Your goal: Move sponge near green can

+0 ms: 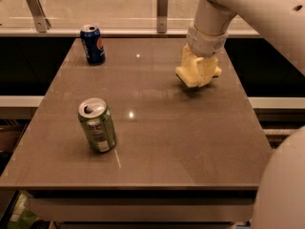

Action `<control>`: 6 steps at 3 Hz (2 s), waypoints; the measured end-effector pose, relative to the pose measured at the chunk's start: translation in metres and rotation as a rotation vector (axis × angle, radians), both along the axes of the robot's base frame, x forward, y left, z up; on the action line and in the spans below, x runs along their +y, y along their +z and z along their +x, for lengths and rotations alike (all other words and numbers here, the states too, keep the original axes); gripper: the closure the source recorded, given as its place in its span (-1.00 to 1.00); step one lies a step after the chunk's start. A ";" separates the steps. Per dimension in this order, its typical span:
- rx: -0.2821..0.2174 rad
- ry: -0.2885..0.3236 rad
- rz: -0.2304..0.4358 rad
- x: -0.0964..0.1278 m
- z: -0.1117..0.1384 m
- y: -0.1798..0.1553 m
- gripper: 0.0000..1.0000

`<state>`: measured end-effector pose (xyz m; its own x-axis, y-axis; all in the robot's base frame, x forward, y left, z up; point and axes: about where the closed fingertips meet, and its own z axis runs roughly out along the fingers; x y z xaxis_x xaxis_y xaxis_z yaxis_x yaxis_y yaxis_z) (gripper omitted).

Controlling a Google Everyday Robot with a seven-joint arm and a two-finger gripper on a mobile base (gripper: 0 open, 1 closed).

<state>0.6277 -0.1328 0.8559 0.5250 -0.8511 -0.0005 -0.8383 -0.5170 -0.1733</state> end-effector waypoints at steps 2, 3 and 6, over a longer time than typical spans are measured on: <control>-0.002 0.014 -0.026 0.016 -0.047 0.012 1.00; 0.009 0.015 -0.027 0.030 -0.070 0.016 1.00; -0.014 0.044 0.053 0.083 -0.129 0.010 1.00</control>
Offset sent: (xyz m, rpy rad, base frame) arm -0.0773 0.0308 0.0209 -0.0449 0.0095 0.0264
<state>0.4990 -0.0494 0.8661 0.5624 -0.8260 -0.0375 -0.8121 -0.5433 -0.2131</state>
